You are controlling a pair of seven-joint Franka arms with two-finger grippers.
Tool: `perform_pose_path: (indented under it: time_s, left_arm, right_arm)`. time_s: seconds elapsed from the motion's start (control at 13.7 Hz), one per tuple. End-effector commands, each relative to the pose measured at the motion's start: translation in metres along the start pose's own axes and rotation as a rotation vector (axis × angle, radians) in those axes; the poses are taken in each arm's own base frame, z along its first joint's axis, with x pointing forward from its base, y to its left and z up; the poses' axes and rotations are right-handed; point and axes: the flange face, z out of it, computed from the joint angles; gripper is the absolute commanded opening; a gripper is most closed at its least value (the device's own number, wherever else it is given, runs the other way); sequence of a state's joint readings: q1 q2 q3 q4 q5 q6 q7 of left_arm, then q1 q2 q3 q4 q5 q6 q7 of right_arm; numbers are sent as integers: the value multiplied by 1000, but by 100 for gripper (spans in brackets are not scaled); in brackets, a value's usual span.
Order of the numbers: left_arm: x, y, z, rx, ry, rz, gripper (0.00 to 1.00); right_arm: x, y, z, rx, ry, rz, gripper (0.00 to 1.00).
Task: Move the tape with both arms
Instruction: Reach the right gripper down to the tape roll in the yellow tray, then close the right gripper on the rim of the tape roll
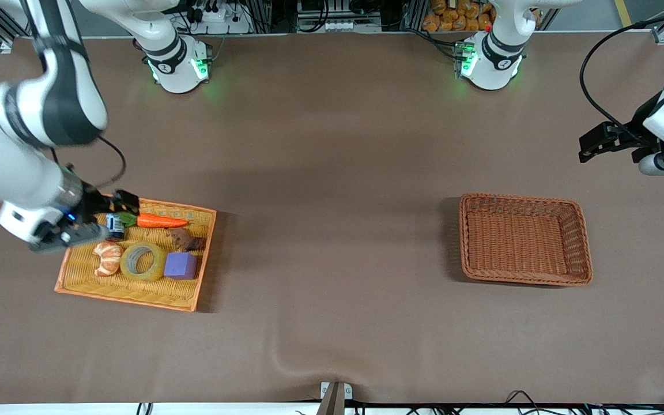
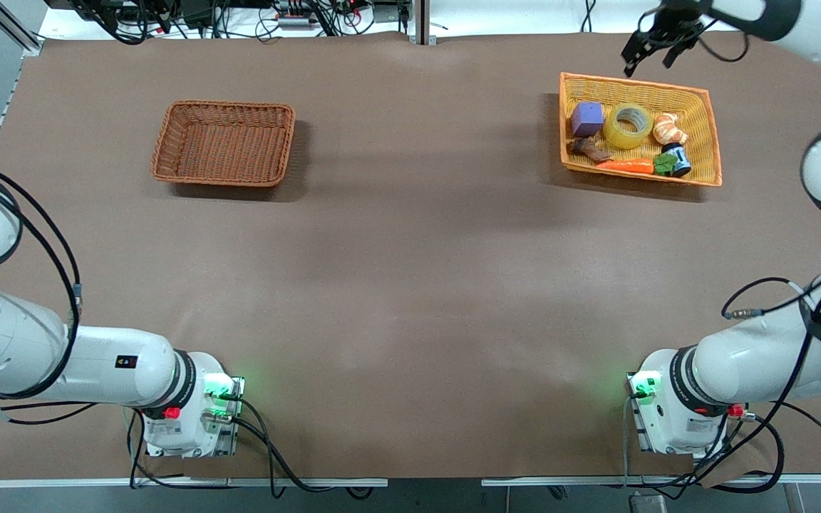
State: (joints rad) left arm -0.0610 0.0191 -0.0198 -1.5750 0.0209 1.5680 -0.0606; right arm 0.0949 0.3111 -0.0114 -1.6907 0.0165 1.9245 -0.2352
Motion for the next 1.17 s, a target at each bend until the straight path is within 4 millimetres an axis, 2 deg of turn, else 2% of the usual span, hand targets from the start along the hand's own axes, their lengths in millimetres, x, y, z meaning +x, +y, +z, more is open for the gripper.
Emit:
perform_pose_path:
  time_s: [0.0, 0.07, 0.15, 0.22, 0.29, 0.37, 0.58, 0.66, 0.88, 0.95, 1.02, 1.1]
  left_arm:
    - [-1, 0, 2, -6, -13, 6, 100]
    - [0, 0, 4, -9, -16, 6, 100]
    - [0, 1, 4, -11, -18, 6, 100]
    - [-1, 1, 5, -11, -19, 6, 100]
    - [0, 1, 7, -12, -21, 6, 100]
    - [0, 1, 7, -12, -21, 6, 100]
    - [0, 1, 8, -12, -21, 6, 100]
    - [0, 1, 8, -12, -21, 6, 100]
    - [1, 0, 9, -12, -21, 6, 100]
    - [2, 0, 8, -13, -18, 6, 100]
    - [2, 0, 8, -13, -18, 6, 100]
    - [2, 0, 8, -13, -18, 5, 100]
  right_arm:
    - [16, 22, 58, 31, -40, -139, 100]
    - [14, 47, 82, 64, -40, -162, 100]
    - [10, 63, 108, 148, -44, -171, 100]
    - [8, 70, 135, 240, -35, -188, 100]
    - [11, 69, 156, 270, -37, -213, 100]
    - [15, 67, 169, 254, -25, -223, 100]
    - [21, 63, 195, 208, -16, -256, 100]
    - [20, 63, 203, 197, -22, -262, 97]
    - [22, 58, 205, 169, -31, -288, 61]
    - [22, 59, 204, 158, -33, -295, 41]
    - [23, 56, 203, 147, -39, -309, 12]
    - [23, 56, 203, 139, -43, -316, 0]
